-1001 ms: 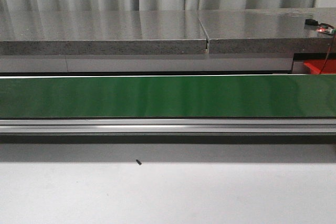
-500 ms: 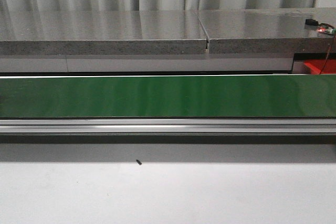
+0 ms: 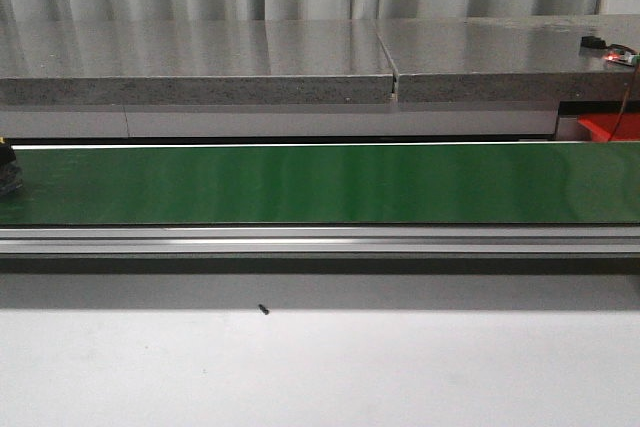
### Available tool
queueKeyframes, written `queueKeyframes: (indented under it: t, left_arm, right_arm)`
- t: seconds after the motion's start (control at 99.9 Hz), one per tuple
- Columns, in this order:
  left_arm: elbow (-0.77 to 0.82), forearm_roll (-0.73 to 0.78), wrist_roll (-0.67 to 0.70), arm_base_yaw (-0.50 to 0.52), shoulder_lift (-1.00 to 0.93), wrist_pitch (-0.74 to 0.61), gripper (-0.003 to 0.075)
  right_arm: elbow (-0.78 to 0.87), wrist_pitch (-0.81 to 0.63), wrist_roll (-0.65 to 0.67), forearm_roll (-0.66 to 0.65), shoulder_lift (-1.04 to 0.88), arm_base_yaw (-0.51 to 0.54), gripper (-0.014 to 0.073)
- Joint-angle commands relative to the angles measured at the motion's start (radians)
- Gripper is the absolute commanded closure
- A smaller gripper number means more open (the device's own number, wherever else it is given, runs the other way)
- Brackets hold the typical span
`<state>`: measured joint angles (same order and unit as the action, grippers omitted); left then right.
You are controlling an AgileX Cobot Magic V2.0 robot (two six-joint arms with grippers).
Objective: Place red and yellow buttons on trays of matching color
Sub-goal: 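Carry the yellow button onto the green belt and open the left gripper, then return the left gripper over the buttons and lower onto another yellow button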
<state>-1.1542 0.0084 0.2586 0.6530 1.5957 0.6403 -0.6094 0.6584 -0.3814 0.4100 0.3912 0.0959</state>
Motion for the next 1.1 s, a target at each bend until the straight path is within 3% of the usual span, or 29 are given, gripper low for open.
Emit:
queueKeyframes:
  t: [0.0, 1.091]
  left_arm:
    - [-0.022, 0.002, 0.011, 0.002, -0.011, -0.060, 0.0028]
    - [-0.030, 0.027, 0.012, 0.002, 0.206, -0.158, 0.0028]
  right_arm:
    - [-0.022, -0.063, -0.004, 0.021, 0.005, -0.001, 0.0662]
    - [-0.022, -0.063, -0.004, 0.021, 0.005, -0.001, 0.0662]
